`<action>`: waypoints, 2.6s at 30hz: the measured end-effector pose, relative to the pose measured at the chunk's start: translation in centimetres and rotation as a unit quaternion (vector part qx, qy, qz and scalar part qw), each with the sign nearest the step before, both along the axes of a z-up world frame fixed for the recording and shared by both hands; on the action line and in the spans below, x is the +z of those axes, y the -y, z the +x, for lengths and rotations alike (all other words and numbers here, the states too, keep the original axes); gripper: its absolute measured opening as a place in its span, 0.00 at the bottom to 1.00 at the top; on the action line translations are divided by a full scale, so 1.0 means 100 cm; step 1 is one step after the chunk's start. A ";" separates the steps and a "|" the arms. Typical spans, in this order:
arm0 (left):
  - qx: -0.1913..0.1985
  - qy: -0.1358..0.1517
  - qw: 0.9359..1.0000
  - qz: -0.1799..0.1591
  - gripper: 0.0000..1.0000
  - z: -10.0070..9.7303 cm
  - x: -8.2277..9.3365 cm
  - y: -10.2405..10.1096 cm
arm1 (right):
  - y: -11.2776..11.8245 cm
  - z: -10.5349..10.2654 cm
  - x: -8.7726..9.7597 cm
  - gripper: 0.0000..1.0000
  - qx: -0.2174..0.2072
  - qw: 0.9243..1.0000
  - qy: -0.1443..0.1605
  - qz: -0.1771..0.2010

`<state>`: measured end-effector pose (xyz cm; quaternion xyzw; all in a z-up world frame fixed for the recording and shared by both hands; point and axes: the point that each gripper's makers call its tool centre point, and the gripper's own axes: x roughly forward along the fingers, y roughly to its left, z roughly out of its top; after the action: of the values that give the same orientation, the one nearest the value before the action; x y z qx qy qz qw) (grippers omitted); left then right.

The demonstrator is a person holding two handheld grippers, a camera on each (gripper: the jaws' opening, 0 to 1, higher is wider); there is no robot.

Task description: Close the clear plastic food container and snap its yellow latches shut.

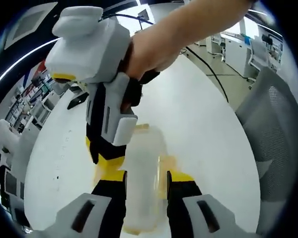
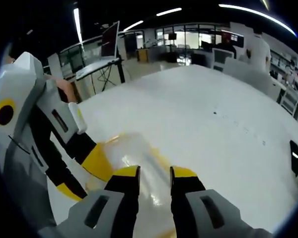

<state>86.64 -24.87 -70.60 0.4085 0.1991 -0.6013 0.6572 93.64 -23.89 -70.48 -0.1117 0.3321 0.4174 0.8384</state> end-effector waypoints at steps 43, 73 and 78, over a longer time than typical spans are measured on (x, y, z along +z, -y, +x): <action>-0.025 0.031 0.998 0.043 0.23 -0.001 -0.010 0.002 | -0.008 0.001 -0.012 0.29 0.166 0.974 -0.136 -0.068; -0.016 0.015 0.998 0.063 0.26 0.002 -0.011 0.006 | -0.006 -0.004 -0.021 0.35 0.284 0.927 -0.210 -0.127; -0.009 0.013 0.998 0.062 0.26 0.003 -0.011 0.006 | -0.006 -0.004 -0.020 0.35 0.286 0.927 -0.209 -0.122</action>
<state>86.96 -25.52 -71.71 0.4581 0.2243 -0.5881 0.6276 93.28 -23.28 -72.50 -0.2137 0.5021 0.6099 0.5747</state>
